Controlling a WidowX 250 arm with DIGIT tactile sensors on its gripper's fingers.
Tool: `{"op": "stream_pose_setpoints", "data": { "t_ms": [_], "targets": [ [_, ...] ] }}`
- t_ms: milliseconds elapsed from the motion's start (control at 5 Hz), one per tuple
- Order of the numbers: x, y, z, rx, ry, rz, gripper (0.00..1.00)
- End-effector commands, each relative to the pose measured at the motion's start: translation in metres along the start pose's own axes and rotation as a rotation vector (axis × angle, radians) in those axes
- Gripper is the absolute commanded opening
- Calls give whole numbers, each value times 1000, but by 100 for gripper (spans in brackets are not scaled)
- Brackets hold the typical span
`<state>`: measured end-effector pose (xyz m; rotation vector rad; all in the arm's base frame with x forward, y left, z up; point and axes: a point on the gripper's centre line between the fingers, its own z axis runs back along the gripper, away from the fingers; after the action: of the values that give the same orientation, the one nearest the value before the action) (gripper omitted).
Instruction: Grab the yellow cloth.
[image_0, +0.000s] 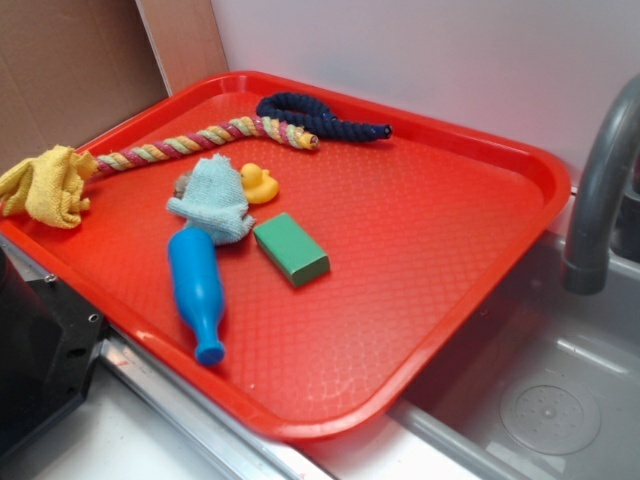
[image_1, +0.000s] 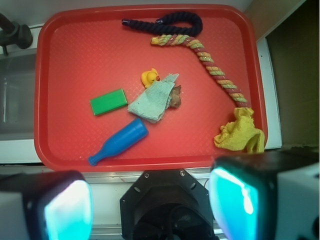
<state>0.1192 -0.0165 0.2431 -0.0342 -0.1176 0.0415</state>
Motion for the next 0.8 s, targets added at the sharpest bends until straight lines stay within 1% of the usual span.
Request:
{"op": "stream_pose_setpoints", "data": {
  "t_ms": [0, 200, 400, 600],
  "targets": [
    [0, 0, 0, 0, 0, 0, 100],
    [-4, 28, -32, 6, 94, 71, 100],
    [2, 50, -55, -11, 86, -172, 100],
    [2, 74, -85, -20, 66, -422, 100]
  ]
}}
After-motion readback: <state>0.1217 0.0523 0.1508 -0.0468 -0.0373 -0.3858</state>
